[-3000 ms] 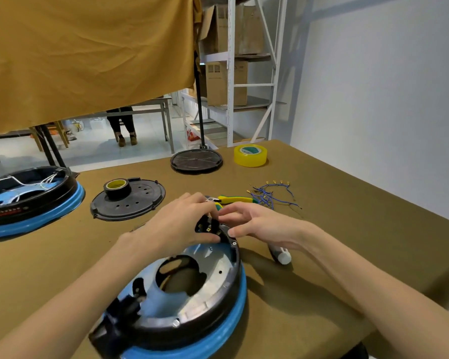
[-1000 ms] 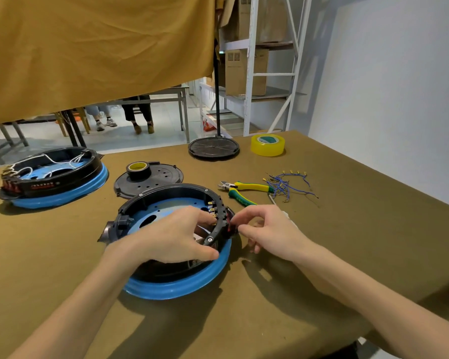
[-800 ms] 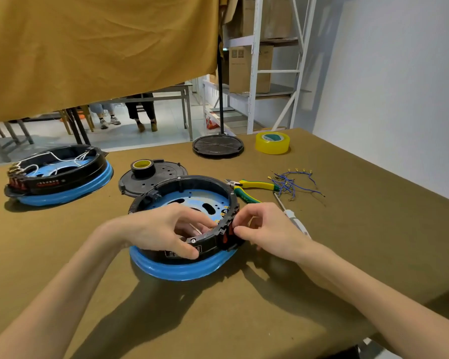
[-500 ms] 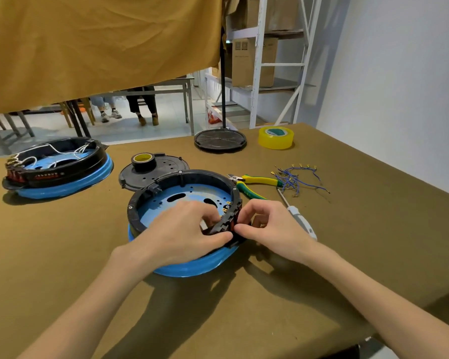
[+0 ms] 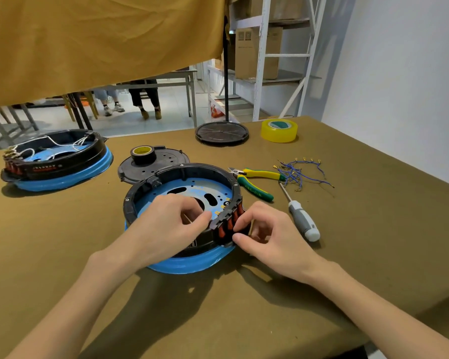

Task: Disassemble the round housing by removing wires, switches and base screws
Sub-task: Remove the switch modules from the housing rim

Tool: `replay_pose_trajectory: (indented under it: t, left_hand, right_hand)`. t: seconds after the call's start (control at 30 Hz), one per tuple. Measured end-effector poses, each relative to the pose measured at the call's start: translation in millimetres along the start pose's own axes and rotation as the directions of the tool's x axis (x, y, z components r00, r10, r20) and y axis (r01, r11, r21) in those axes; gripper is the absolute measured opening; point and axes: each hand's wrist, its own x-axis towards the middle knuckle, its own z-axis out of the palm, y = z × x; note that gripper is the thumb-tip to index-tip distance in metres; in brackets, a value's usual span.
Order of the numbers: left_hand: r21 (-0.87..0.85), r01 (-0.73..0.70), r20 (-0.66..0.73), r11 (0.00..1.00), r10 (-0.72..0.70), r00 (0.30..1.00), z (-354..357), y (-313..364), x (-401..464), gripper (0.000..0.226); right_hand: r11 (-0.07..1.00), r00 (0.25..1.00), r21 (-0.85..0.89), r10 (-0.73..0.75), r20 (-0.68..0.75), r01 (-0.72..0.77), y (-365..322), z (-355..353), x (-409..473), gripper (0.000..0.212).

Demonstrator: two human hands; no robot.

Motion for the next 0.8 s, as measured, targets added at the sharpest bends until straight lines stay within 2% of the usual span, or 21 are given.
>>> replay_pose_trajectory:
  t: [0.17, 0.23, 0.37, 0.6, 0.8]
  left_hand:
    - [-0.098, 0.004, 0.07, 0.995, 0.003, 0.998, -6.6, 1.2, -0.7, 0.042]
    - [-0.126, -0.025, 0.099, 0.992, 0.038, 0.994, -8.6, 1.7, -2.8, 0.04]
    - [-0.152, -0.071, 0.137, 0.986, 0.092, 0.986, -9.4, 1.7, -2.9, 0.023]
    - [-0.203, -0.073, 0.174, 0.976, 0.109, 0.979, -11.8, -0.5, -3.5, 0.038]
    - [-0.2, -0.062, 0.152, 0.978, 0.094, 0.984, -8.6, 1.2, 2.2, 0.03]
  right_hand:
    - [0.985, 0.989, -0.111, -0.14, -0.04, 0.135, -9.4, 9.2, -4.2, 0.015]
    - [0.978, 0.985, -0.126, -0.17, -0.035, 0.165, -13.7, 12.0, -4.2, 0.018]
    - [0.975, 0.984, -0.154, -0.17, -0.049, 0.161, -16.9, 13.2, -2.5, 0.016]
    - [0.97, 0.981, -0.172, -0.185, -0.062, 0.172, -18.9, 16.5, -4.3, 0.015]
    - [0.966, 0.976, -0.193, -0.196, -0.096, 0.175, -16.4, 15.4, -1.8, 0.012]
